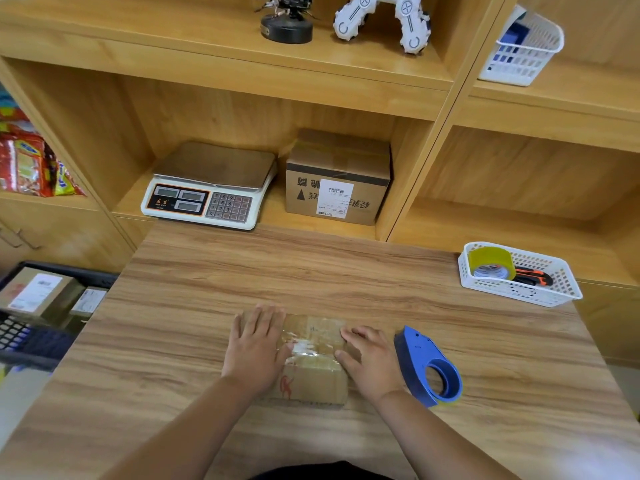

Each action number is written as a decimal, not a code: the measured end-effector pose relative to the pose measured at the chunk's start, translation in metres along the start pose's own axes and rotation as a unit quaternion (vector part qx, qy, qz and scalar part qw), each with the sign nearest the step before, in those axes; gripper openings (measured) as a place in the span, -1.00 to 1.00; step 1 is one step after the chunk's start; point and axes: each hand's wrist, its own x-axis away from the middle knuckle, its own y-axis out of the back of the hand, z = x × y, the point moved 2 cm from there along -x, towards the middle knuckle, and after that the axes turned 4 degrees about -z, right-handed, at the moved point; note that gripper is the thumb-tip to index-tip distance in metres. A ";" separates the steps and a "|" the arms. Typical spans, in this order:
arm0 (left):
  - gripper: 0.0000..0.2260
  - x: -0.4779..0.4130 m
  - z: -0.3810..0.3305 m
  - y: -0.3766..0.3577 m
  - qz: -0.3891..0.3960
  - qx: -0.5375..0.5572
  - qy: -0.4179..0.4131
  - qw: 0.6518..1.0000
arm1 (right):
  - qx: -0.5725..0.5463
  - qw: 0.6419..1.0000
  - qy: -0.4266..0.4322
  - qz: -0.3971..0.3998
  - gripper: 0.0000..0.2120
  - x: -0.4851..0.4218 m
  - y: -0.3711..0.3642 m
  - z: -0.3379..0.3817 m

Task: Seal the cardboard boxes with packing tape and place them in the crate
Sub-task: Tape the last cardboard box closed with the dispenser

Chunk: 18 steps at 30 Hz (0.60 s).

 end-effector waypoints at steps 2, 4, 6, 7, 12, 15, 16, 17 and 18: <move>-0.38 -0.001 -0.004 0.000 -0.002 -0.007 -0.005 1.000 | -0.004 1.000 -0.006 0.000 -0.57 0.003 -0.002 -0.001; -0.47 -0.004 -0.012 0.001 0.001 -0.015 -0.044 0.999 | 0.011 1.000 -0.002 -0.001 -0.54 0.004 -0.002 -0.002; -0.48 -0.009 -0.023 0.001 0.006 0.000 -0.094 0.996 | 0.028 0.999 0.012 0.016 -0.50 0.003 -0.004 0.000; -0.49 -0.012 -0.028 0.001 0.008 0.010 -0.110 0.994 | 0.037 0.998 0.024 0.034 -0.49 0.002 -0.006 0.002; -0.50 -0.017 -0.038 -0.009 0.018 0.004 -0.114 0.993 | 0.106 0.986 0.040 0.118 -0.44 -0.009 -0.013 0.009; -0.51 -0.018 -0.037 -0.010 0.020 0.005 -0.112 0.993 | 0.145 0.980 0.045 0.131 -0.45 -0.011 -0.014 0.007; -0.51 -0.017 -0.037 -0.011 0.019 0.004 -0.113 0.993 | 0.151 0.979 0.047 0.129 -0.46 -0.011 -0.015 0.006; -0.51 -0.017 -0.038 -0.011 0.017 0.004 -0.112 0.994 | 0.154 0.979 0.048 0.126 -0.46 -0.010 -0.015 0.006; -0.50 -0.016 -0.038 -0.011 0.014 0.004 -0.110 0.994 | 0.156 0.979 0.049 0.122 -0.46 -0.009 -0.016 0.005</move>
